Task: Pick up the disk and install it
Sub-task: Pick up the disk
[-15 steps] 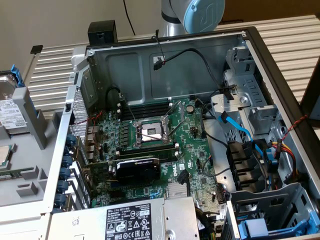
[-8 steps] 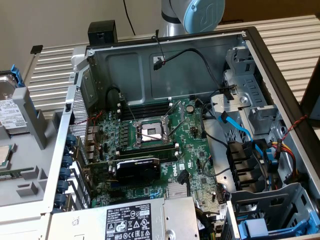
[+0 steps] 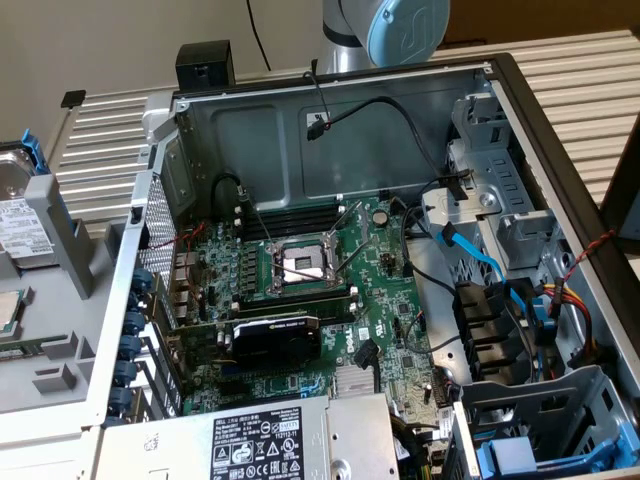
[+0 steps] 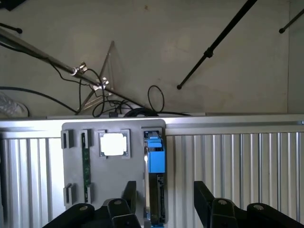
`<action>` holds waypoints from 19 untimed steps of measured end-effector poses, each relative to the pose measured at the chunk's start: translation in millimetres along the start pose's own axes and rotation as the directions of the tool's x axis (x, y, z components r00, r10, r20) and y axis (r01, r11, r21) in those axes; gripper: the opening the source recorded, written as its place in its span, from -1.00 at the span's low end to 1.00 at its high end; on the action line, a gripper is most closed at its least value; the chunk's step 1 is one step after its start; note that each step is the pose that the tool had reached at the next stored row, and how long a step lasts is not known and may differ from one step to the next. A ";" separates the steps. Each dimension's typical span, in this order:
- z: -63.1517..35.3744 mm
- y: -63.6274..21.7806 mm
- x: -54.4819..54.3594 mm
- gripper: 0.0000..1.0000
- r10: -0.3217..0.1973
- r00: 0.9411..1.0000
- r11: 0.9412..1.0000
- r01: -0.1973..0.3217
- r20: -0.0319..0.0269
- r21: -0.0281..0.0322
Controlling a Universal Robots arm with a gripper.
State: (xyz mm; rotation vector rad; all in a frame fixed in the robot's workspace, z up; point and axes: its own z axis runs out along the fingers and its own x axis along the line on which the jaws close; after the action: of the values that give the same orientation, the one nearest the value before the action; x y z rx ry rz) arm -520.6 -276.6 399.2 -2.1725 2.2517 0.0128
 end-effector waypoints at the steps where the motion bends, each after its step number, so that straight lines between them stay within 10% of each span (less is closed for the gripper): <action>1: 0.0 0.0 0.0 0.19 0.000 1.000 1.000 0.000 0.000 0.000; 19: 8.0 2.2 1.0 0.36 -0.003 1.000 1.000 0.003 0.000 0.000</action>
State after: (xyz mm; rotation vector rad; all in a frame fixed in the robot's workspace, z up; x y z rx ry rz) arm -522.8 -277.4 391.1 -2.1761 2.2487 0.0130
